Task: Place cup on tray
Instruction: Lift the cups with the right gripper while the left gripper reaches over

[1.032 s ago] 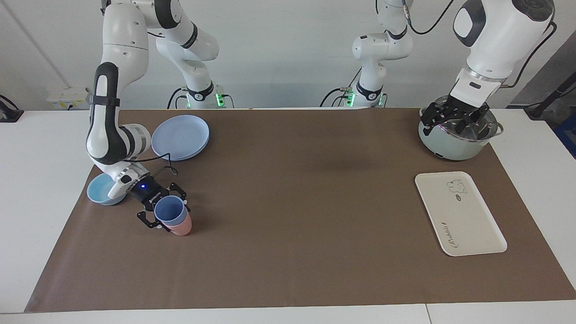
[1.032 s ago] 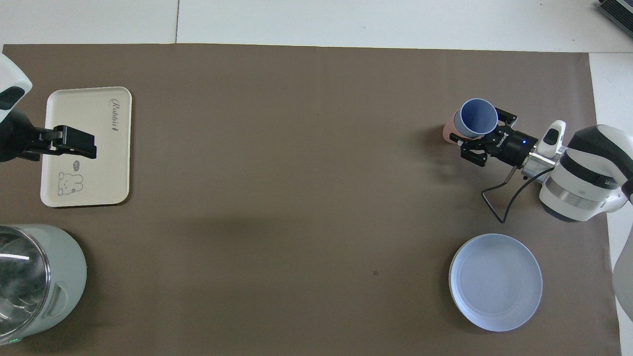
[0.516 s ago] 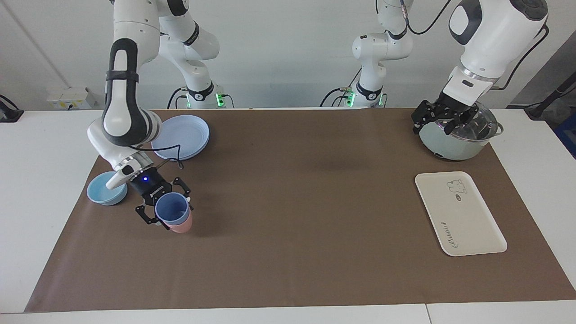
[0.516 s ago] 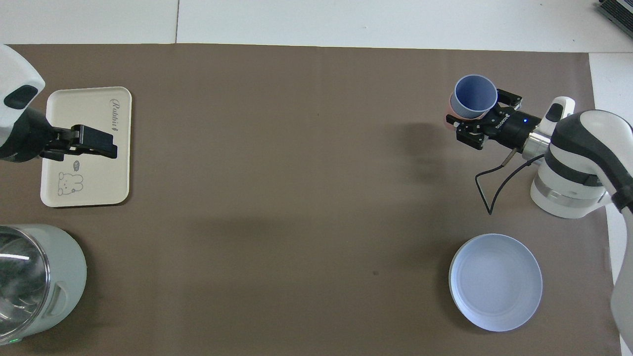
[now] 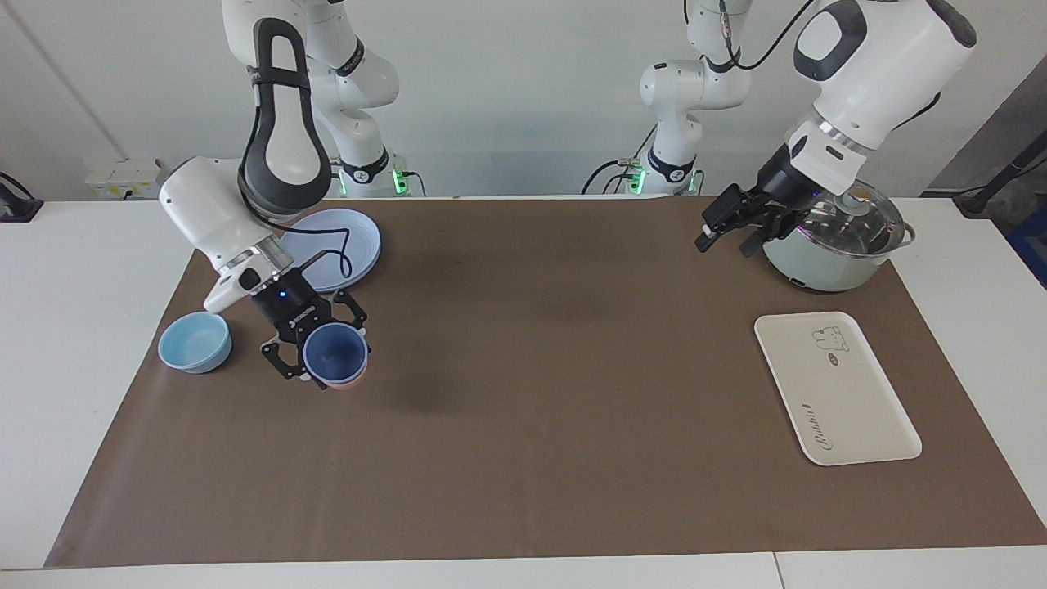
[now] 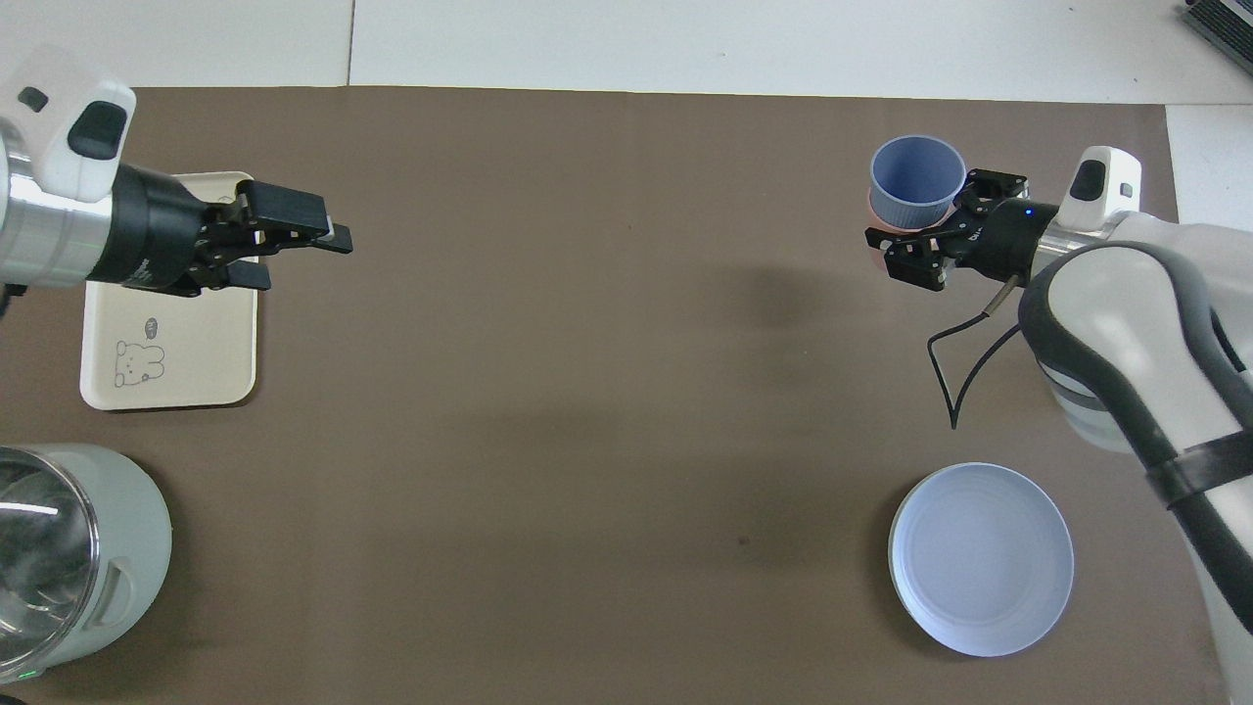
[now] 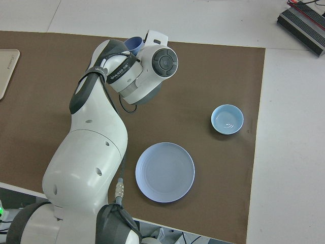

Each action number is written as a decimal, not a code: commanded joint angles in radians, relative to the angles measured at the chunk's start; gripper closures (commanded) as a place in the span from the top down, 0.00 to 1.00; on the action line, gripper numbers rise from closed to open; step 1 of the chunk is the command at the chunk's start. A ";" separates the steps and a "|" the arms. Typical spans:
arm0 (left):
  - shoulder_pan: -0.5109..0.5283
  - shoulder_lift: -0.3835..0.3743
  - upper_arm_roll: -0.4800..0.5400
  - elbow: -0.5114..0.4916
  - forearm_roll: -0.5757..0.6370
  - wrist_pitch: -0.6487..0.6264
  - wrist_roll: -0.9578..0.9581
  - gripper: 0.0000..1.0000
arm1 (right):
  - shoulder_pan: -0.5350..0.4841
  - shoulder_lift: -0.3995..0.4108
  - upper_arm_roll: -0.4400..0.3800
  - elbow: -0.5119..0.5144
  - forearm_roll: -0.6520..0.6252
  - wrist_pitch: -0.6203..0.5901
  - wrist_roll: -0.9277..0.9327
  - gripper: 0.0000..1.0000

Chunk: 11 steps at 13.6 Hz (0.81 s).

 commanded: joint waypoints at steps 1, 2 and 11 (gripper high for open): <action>-0.119 0.064 0.012 0.004 -0.077 0.149 -0.113 0.99 | 0.058 -0.027 -0.004 0.023 -0.262 0.001 0.257 0.00; -0.162 0.088 0.012 0.020 -0.106 0.176 -0.132 0.99 | 0.087 -0.027 -0.004 0.037 -0.371 -0.005 0.363 0.00; -0.417 0.237 0.012 0.041 -0.229 0.624 -0.209 0.78 | 0.244 -0.019 0.006 0.189 -1.000 -0.250 0.858 0.00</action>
